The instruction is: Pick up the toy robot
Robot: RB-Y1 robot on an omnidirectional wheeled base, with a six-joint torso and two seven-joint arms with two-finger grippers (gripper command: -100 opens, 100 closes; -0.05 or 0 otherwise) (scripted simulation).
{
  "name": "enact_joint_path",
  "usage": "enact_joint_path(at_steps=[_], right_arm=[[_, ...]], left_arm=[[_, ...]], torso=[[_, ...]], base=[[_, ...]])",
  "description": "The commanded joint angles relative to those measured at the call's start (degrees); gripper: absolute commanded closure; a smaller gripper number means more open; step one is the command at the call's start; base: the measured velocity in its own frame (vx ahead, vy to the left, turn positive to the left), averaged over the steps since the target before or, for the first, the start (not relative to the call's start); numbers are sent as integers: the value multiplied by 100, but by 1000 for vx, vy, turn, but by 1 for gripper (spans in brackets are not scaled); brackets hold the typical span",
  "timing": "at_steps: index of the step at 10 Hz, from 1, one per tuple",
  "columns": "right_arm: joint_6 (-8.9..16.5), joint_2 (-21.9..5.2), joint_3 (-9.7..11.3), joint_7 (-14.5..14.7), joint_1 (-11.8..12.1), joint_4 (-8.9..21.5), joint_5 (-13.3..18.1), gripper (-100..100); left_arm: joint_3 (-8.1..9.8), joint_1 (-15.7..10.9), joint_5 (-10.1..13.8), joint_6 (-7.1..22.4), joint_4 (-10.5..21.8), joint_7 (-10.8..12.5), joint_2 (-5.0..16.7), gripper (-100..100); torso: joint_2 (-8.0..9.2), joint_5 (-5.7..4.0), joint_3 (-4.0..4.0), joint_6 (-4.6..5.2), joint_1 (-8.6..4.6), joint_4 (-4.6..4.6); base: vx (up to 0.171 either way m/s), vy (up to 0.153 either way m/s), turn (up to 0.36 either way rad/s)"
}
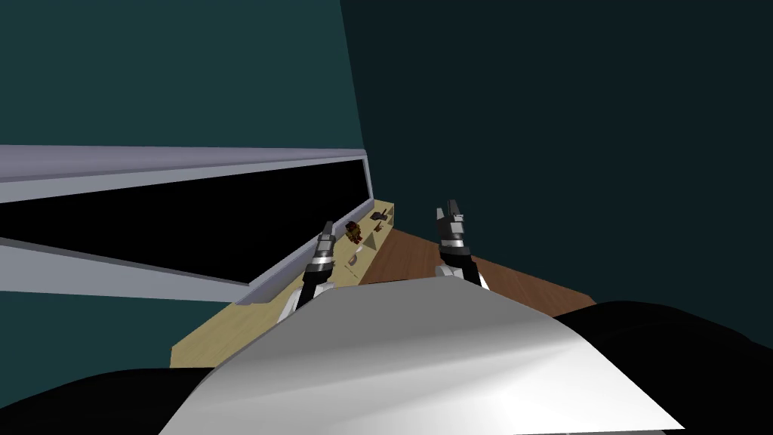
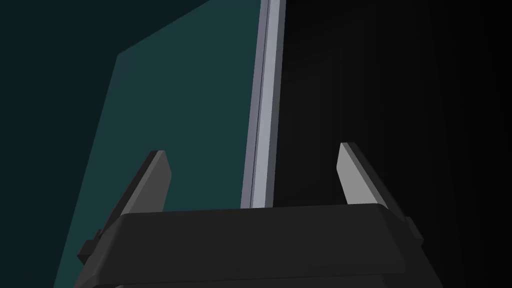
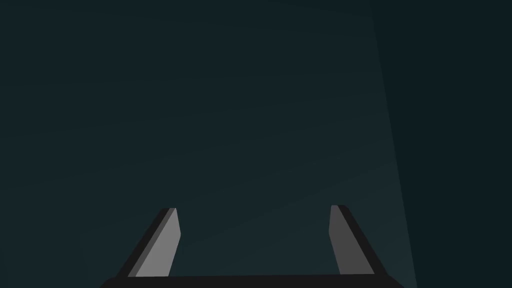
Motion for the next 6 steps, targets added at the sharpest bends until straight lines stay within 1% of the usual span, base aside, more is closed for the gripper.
enact_joint_path(at_steps=[1,4,6], right_arm=[[0,0,0,0,0,0,0,0],[0,0,0,0,0,0,0,0],[0,0,0,0,0,0,0,0]], left_arm=[[44,20,-105,-26,201,58,224,-100],[110,118,-331,-39,562,149,629,-100],[144,184,-505,-41,829,179,892,-100]], torso=[[0,0,0,0,0,0],[7,3,5,0,17,2],[7,2,5,0,11,2]], base=[[-94,86,-29],[-98,118,-44],[-105,99,-55]])
